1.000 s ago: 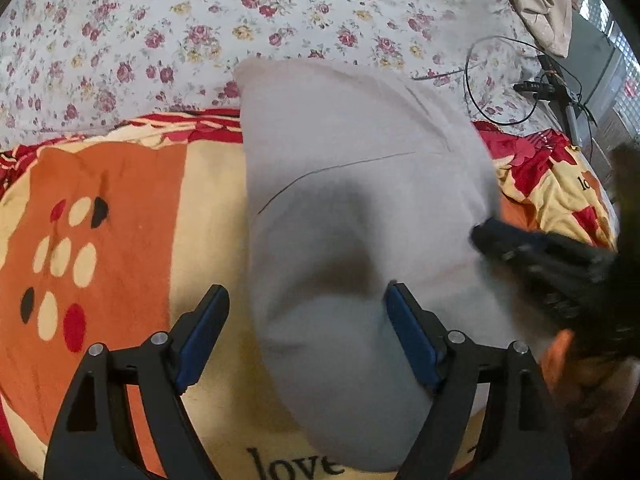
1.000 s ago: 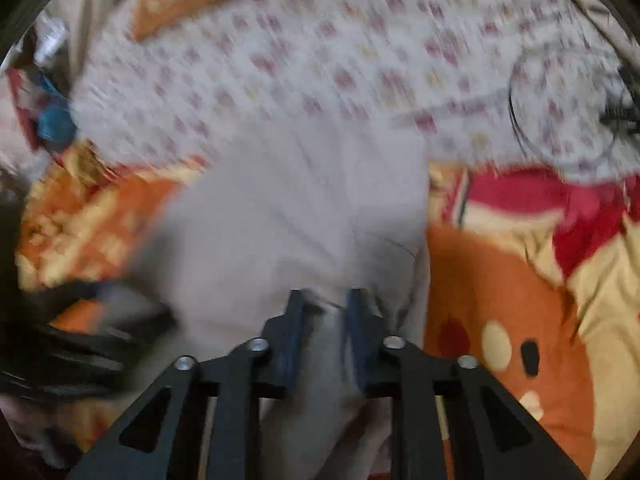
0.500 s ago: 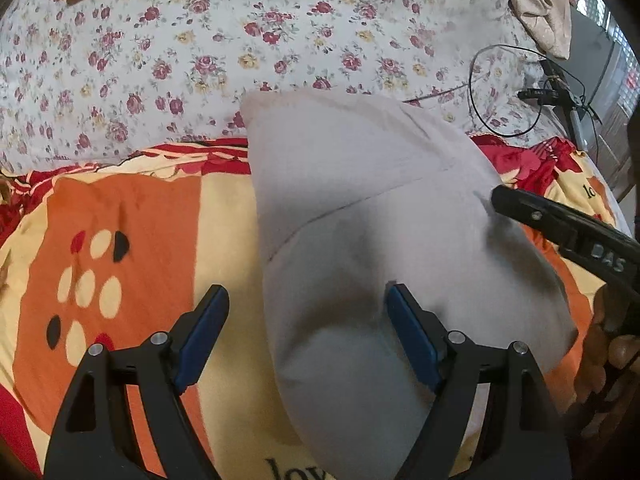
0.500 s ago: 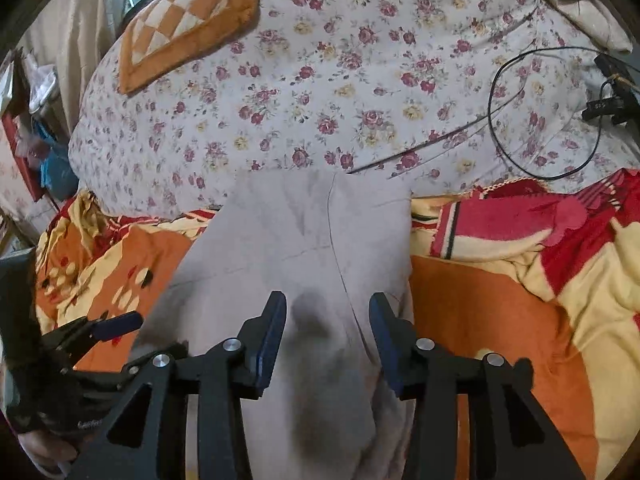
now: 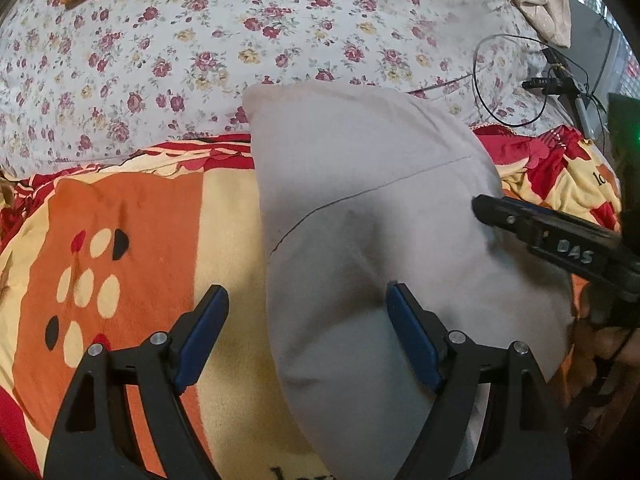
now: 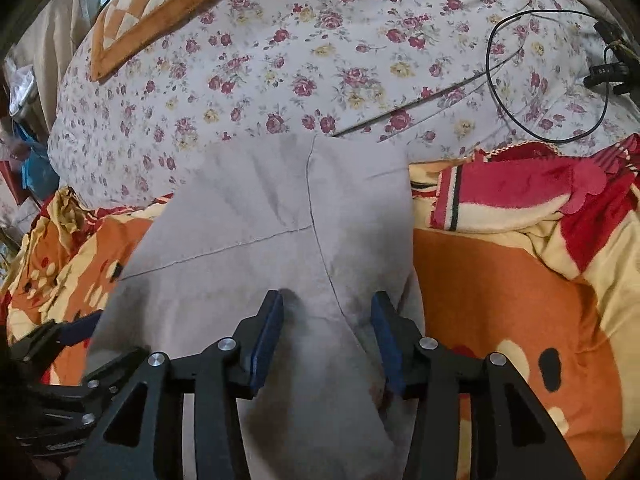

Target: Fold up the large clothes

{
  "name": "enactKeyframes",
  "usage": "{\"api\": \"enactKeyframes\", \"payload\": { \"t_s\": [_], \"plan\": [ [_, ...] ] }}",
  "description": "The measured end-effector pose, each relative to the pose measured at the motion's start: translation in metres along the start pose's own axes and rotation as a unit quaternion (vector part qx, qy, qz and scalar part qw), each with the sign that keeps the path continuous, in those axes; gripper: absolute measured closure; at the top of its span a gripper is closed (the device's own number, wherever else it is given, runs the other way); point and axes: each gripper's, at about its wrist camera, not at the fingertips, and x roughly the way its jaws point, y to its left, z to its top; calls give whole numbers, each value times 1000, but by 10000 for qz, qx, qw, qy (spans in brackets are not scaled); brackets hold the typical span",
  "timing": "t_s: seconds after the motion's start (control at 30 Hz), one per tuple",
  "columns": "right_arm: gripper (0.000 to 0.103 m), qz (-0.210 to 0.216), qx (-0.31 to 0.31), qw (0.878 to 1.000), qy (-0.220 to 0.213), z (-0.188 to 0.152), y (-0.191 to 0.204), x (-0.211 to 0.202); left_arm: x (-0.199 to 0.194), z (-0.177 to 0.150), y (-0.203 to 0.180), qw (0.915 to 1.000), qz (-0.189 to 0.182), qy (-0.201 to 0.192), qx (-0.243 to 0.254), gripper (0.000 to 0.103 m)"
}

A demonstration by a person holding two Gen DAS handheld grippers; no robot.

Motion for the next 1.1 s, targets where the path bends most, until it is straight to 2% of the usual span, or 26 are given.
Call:
{"api": "enactKeyframes", "payload": {
  "t_s": [0.3, 0.63, 0.77, 0.83, 0.93, 1.1],
  "plan": [
    [49, 29, -250, 9997, -29, -11, 15, -21, -3, -3, -2, 10000, 73, -24, 59, 21],
    [49, -48, -300, 9994, -177, -16, 13, -39, -11, -6, -1, 9999, 101, 26, 89, 21],
    [49, 273, -287, 9991, -177, -26, 13, -52, -22, -14, 17, 10000, 11, -26, -45, 21],
    [48, 412, -516, 9976, -217, -34, 20, -61, -25, -19, 30, 9998, 22, -16, -177, 21],
    [45, 329, -737, 9964, -273, -41, 26, -68, -34, -24, 44, 9994, 46, 21, -353, 21],
    [44, 300, -442, 9983, -242, -40, 12, -67, -56, -45, 44, 9997, -106, -13, -230, 21]
  ]
}}
